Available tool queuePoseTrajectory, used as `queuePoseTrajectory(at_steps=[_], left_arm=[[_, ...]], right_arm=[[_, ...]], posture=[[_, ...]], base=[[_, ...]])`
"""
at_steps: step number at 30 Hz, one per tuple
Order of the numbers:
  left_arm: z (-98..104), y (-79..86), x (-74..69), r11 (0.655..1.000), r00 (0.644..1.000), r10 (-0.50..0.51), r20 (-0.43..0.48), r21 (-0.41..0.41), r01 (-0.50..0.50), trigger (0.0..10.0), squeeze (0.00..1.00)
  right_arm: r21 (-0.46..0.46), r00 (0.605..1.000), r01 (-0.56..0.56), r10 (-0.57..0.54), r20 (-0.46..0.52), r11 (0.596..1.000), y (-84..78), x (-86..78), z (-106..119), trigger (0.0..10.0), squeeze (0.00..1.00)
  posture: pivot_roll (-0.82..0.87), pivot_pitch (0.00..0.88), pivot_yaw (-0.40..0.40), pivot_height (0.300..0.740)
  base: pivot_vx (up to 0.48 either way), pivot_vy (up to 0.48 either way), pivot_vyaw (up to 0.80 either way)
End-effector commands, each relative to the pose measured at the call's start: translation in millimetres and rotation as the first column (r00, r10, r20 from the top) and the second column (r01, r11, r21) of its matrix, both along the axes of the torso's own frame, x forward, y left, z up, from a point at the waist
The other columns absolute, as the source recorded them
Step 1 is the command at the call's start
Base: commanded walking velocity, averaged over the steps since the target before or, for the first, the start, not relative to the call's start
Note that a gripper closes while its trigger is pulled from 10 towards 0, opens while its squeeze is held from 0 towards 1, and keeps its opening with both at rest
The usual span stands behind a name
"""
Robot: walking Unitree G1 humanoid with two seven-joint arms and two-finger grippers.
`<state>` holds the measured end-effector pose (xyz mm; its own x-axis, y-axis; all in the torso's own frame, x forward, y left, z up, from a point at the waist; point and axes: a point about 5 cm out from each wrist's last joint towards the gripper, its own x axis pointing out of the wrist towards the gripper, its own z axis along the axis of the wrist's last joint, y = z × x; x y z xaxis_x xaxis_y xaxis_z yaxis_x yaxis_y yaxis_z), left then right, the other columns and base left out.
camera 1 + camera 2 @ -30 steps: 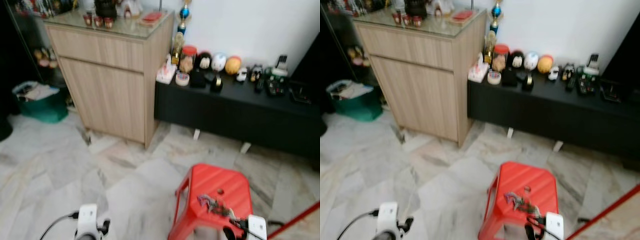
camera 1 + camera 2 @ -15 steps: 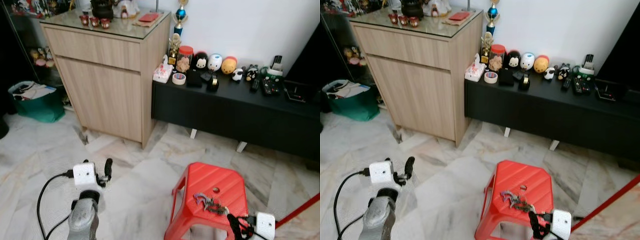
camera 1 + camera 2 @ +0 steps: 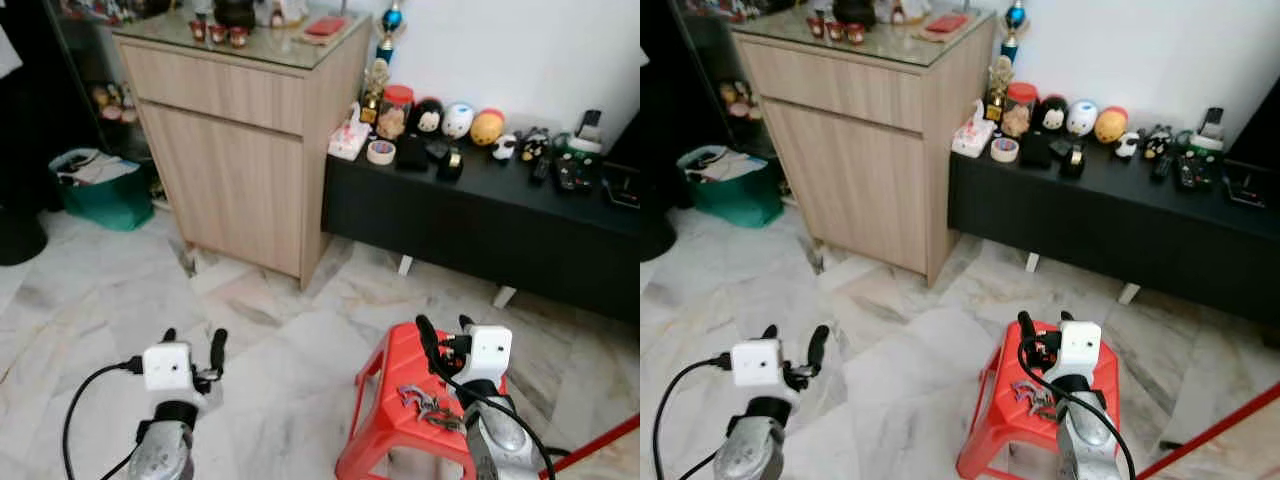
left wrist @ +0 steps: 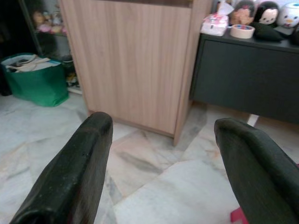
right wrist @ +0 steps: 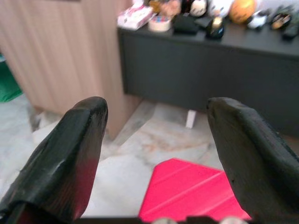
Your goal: Hang keys on a hook
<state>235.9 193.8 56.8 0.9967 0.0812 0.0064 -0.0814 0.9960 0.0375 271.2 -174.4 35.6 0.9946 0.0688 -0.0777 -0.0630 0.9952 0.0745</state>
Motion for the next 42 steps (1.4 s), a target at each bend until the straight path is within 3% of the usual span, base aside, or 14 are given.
queuePoseTrajectory(at_steps=[1,6,13,24,42], left_arm=[[7,-2.6,4.5,1.000,1.000,0.001,0.011,-0.008,-0.001,10.0,0.00],[8,-5.9,6.2,1.000,1.000,-0.014,0.003,-0.013,0.014,10.0,0.00],[8,-10.0,9.1,0.999,1.000,-0.028,-0.010,-0.025,0.028,10.0,0.00],[6,-11.4,6.7,0.999,0.999,-0.035,-0.031,-0.032,0.034,10.0,0.00],[9,-14.8,8.5,0.997,0.998,-0.055,-0.031,-0.048,0.054,10.0,0.00]], right_arm=[[-0.015,0.997,0.071,-0.072,-0.030,0.997,-11.5,-2.3,-2,10.0,0.00],[-0.019,0.988,0.126,-0.127,-0.092,0.992,-14.2,-4.2,-9,10.0,0.00],[-0.027,0.989,0.117,-0.119,-0.091,0.993,-9.1,-0.5,-5,10.0,0.00],[-0.028,0.986,0.134,-0.136,-0.101,0.991,-14.3,0.0,-4,10.0,0.00],[0.002,0.988,0.118,-0.117,-0.102,0.993,-8.0,5.7,-2,10.0,0.00]], posture=[[0.09,0.000,-0.084,0.737],[0.09,0.000,-0.080,0.723],[0.08,0.000,-0.077,0.683],[0.08,0.000,-0.080,0.603],[0.09,0.000,-0.087,0.603]], base=[[0.000,0.000,0.00],[0.000,0.000,0.00],[0.000,0.000,0.00],[0.000,0.000,0.00],[0.000,0.000,0.00]])
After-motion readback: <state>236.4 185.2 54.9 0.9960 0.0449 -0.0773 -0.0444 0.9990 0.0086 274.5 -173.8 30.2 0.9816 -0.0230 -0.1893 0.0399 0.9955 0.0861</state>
